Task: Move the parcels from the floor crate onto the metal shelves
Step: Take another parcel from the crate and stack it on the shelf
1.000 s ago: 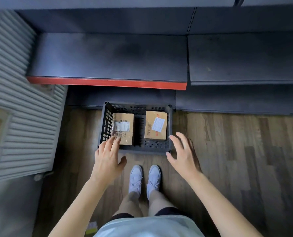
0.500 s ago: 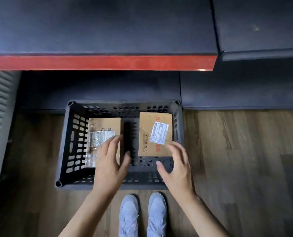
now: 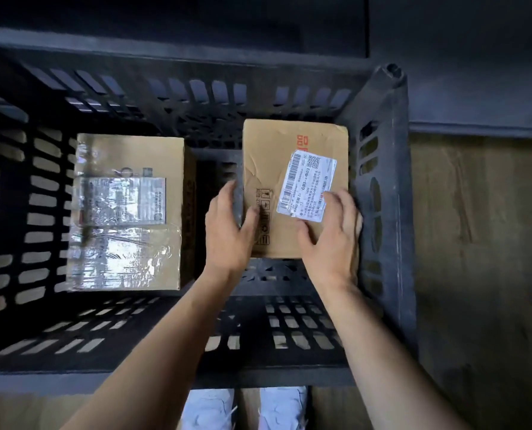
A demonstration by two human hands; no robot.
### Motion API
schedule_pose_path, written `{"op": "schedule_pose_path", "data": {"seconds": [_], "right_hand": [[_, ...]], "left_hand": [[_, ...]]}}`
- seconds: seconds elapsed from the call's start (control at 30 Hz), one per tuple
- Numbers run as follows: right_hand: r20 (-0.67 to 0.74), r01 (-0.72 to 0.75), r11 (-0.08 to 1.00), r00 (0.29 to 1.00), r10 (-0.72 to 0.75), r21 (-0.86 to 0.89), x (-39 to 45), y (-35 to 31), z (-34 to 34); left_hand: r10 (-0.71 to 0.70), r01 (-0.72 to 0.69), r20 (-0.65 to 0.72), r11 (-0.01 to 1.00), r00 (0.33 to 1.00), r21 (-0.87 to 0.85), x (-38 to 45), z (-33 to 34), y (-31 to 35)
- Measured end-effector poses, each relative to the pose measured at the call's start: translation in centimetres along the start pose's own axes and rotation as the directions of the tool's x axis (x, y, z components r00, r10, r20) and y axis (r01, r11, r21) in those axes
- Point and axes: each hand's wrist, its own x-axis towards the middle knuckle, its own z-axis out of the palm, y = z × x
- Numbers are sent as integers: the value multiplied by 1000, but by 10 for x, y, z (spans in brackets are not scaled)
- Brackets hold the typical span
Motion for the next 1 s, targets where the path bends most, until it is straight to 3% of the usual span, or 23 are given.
{"op": "schedule_pose_path", "data": {"seconds": [0.2,0.33,0.43,0.6,0.8,1.0], "right_hand": [[-11,-93,994,996,94,56,2,-12,3],[-2,-144,973,989,147,180,-4,-24,8],[-10,-224,944,972,233,241,-4,-23,14],[159,-430,859,902,401,279,-9,-15,28],[106,-368,871,929,353,325,-12,-31,2],[91,-343,865,938,334,366,-34,-87,-74]], "left_hand": [[-40,44,35,991,999,-127,-7,8,-9],[-39,40,12,993,999,-108,0,-13,-16],[-64,69,72,995,995,-75,5,-29,-21],[-139,154,149,983,979,-96,4,-33,-30],[-139,190,184,935,973,-298,-10,-43,-18],[-90,148,162,909,983,-391,-55,-95,43]]}}
